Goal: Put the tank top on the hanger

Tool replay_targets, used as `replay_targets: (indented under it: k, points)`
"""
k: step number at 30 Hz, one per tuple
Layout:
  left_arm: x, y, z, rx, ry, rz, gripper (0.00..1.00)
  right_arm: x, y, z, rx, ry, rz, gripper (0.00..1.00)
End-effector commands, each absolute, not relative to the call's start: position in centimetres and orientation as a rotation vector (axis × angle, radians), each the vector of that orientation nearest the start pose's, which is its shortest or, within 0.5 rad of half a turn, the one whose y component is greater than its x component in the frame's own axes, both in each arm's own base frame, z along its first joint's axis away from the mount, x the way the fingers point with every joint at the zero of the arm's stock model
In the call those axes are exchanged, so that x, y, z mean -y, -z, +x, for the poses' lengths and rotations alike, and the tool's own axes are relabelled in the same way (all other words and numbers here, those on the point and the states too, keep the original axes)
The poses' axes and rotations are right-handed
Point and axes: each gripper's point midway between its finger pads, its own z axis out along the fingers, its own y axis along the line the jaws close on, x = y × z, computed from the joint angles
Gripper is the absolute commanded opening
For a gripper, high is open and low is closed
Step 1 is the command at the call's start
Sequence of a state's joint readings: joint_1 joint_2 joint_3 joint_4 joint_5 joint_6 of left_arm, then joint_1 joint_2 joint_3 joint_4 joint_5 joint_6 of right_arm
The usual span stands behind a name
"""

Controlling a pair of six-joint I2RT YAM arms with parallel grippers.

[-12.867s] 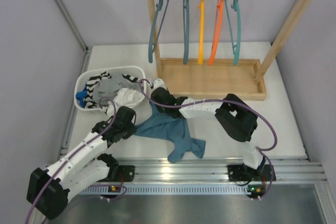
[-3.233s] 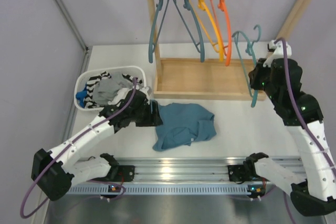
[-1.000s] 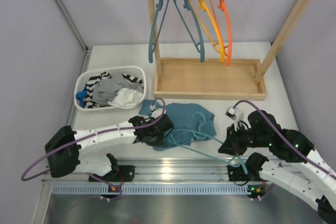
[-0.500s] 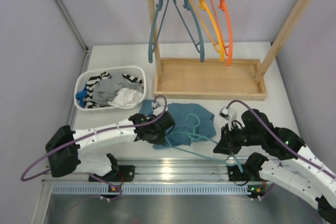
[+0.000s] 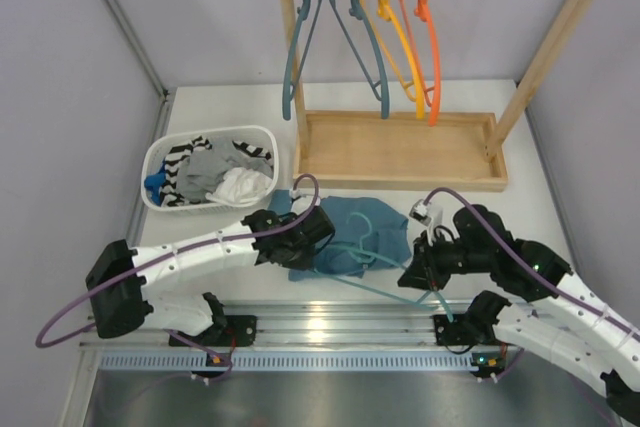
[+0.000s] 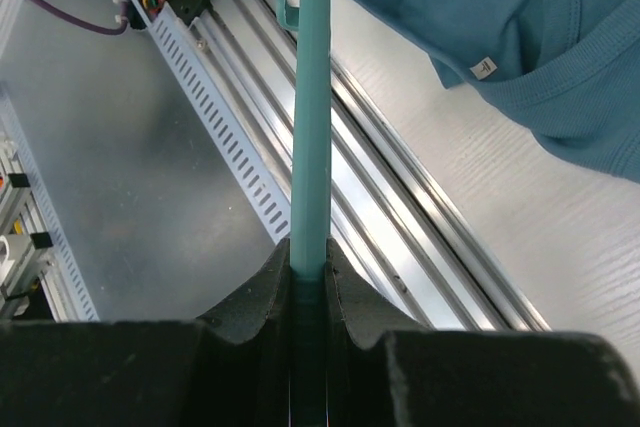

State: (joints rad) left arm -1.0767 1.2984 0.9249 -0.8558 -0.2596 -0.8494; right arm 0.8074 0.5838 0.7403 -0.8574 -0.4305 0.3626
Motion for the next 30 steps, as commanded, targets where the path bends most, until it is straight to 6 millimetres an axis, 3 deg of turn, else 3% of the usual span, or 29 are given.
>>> replay_targets:
  k: [1,14,20,30]
  points:
    - [22.0,-11.7,14.5,-2.645,0.193,0.231,0.0,-20.9,-19.7,6.2,-2.204,-1.165,-0.824,0.0]
    - [21.6,-13.9,15.1,-2.601,0.182,0.239,0.03,-24.9,-18.7,6.7,-2.087,-1.226,-0.823,0.0]
    - [21.7,-14.9,15.2,-2.571,0.228,0.256,0.07,-26.2,-17.5,8.1,-2.031,-1.221,-0.794,0.0]
    - [21.8,-15.3,15.5,-2.522,0.259,0.272,0.19,-29.0,-16.4,9.4,-1.938,-1.207,-0.855,0.0]
